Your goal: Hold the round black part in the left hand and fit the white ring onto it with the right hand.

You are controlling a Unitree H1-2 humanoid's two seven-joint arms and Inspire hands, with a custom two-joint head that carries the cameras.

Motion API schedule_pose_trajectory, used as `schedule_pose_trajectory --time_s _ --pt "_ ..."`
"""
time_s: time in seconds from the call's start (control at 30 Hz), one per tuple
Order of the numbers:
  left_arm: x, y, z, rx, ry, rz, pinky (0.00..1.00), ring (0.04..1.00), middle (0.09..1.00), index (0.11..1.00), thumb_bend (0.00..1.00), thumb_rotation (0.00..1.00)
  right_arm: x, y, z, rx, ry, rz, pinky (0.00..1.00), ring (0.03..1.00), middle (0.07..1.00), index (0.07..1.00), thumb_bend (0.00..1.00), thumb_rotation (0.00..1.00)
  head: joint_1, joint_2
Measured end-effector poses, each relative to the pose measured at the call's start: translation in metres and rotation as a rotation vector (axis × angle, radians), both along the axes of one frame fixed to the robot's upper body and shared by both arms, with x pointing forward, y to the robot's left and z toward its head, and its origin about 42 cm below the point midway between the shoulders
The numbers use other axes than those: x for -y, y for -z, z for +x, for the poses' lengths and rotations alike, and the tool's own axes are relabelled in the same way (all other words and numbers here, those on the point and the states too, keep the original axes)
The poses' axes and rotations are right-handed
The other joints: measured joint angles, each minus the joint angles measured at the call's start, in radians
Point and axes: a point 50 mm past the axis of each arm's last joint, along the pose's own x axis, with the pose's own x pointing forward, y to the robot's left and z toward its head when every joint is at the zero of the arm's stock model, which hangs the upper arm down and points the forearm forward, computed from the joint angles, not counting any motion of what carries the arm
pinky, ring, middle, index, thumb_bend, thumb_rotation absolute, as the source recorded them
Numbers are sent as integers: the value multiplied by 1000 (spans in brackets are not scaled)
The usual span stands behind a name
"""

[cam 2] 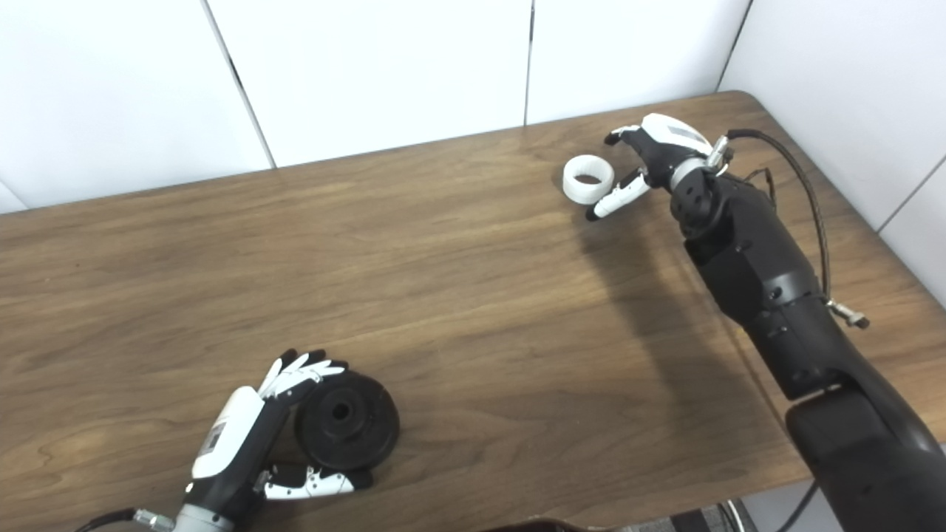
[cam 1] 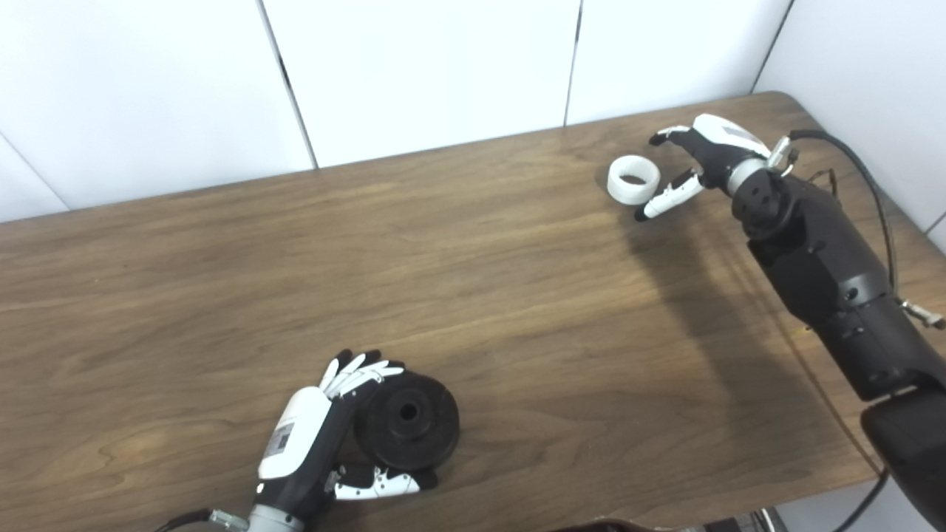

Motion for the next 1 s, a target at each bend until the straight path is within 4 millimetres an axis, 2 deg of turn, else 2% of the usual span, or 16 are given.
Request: schedule_pose_trajectory --time_s 0.23,1.0 --pt "1 0 -2 -3 -6 1 1000 935 845 488 518 70 -2 4 0 33 15 3 1000 975 938 807 862 305 3 5" --pt "2 1 -7 -2 -16 -3 1000 927 833 488 519 69 -6 18 6 -10 6 -16 973 966 930 785 885 332 17 15"
